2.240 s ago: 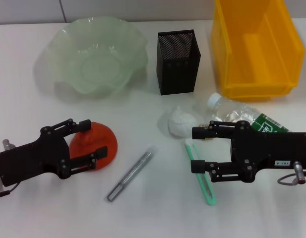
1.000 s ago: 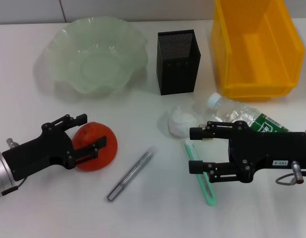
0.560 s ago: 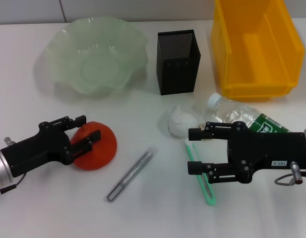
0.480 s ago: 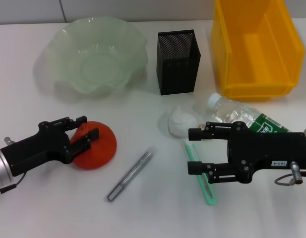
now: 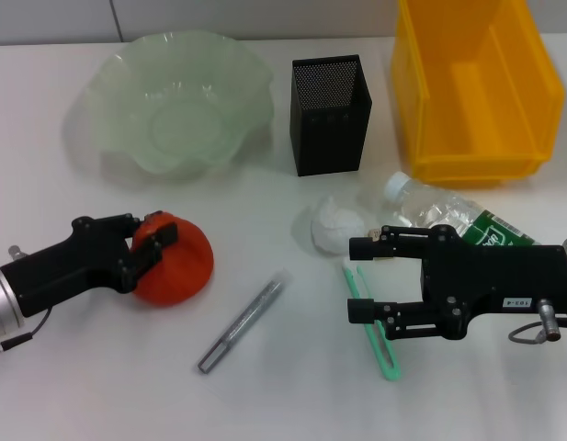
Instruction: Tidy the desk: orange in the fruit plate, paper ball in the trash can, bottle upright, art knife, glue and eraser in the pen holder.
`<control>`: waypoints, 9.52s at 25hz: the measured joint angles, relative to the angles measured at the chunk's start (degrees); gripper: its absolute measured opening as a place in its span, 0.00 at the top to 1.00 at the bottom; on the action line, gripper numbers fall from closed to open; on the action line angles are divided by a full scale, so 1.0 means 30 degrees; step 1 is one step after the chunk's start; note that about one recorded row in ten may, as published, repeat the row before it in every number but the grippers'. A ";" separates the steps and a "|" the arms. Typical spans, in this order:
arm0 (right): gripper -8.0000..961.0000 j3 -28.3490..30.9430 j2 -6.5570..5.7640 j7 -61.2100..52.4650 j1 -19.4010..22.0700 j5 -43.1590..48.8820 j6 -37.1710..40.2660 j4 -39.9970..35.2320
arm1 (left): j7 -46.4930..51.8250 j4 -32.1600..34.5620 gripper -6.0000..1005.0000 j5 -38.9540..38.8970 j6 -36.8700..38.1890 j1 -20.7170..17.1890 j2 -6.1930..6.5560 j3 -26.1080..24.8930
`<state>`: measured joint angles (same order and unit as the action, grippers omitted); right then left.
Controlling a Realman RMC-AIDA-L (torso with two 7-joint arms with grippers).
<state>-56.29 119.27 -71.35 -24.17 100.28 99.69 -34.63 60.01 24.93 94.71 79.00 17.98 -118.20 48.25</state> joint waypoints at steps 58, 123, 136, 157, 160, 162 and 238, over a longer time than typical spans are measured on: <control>0.21 -0.0001 0.0000 0.1051 0.0212 -0.0001 0.0423 0.1464 | -0.2674 -0.2995 0.43 -0.7813 -0.5646 0.6745 -0.0325 0.0292; 0.21 0.6131 -0.2697 -1.8828 -0.5076 1.1578 0.5968 -1.0717 | 0.2026 0.2553 0.44 -0.3615 0.1160 0.2505 -0.0208 0.7505; 0.21 0.5624 -0.1075 -1.0568 -0.4408 1.0713 0.3742 -0.8867 | 0.2026 0.2382 0.44 -0.3697 0.0685 0.2533 -0.0209 0.7498; 0.21 0.0181 -0.1192 -1.1382 -0.7653 1.1564 -0.2798 -0.3686 | 0.1092 0.2379 0.44 -0.3805 -0.0236 0.2612 -0.0278 0.7293; 0.21 0.0167 -0.0734 -1.1065 -0.7756 1.1585 -0.3726 -0.3613 | 0.1081 0.2379 0.44 -0.3847 -0.0237 0.2619 -0.0295 0.7305; 0.21 0.0162 -0.0523 -1.0917 -0.7760 1.1613 -0.4115 -0.3613 | 0.1081 0.2376 0.44 -0.4018 -0.0241 0.2620 -0.0300 0.7368; 0.44 -0.2886 0.0000 -0.9714 -0.1444 0.4769 -0.7939 -0.8723 | 0.0215 0.2118 0.44 -0.6013 -0.0697 0.2362 -0.0276 0.7353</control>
<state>-64.94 119.27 -100.49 -28.50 114.59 75.88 -60.79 60.65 31.29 76.67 76.90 25.07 -119.03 70.31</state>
